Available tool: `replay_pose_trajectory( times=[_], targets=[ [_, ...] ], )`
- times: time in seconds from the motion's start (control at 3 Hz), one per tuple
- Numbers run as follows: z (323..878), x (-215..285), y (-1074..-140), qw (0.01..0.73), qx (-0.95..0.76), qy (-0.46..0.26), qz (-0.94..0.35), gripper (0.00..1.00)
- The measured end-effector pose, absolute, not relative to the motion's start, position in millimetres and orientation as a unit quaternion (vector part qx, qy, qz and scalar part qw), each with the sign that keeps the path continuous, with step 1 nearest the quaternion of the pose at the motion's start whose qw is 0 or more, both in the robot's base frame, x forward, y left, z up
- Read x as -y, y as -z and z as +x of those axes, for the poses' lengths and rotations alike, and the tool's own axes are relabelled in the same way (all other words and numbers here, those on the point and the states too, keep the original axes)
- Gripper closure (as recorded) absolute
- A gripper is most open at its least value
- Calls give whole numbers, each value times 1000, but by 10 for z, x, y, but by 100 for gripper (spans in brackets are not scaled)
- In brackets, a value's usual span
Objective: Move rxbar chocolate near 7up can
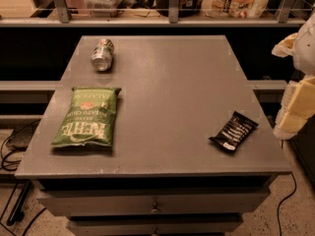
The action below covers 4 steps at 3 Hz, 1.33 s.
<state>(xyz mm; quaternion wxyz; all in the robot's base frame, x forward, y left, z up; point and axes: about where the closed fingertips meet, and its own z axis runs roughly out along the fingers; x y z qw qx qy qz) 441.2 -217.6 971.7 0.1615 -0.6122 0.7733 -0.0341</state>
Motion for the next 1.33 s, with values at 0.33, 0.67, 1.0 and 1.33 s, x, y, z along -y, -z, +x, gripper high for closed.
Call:
replay_pose_trajectory(
  times=[0.33,0.67,1.0,1.33],
  targets=[
    [4489,2149,-9467,186,-771,-2,-609,0],
    [4586,2019,-9142,214,-780,-51,-585,0],
    [4661,1902,-8829,232,-795,-92,-553,0],
    [4691,1796,-8578,234,-805,-113,-534,0]
  ],
)
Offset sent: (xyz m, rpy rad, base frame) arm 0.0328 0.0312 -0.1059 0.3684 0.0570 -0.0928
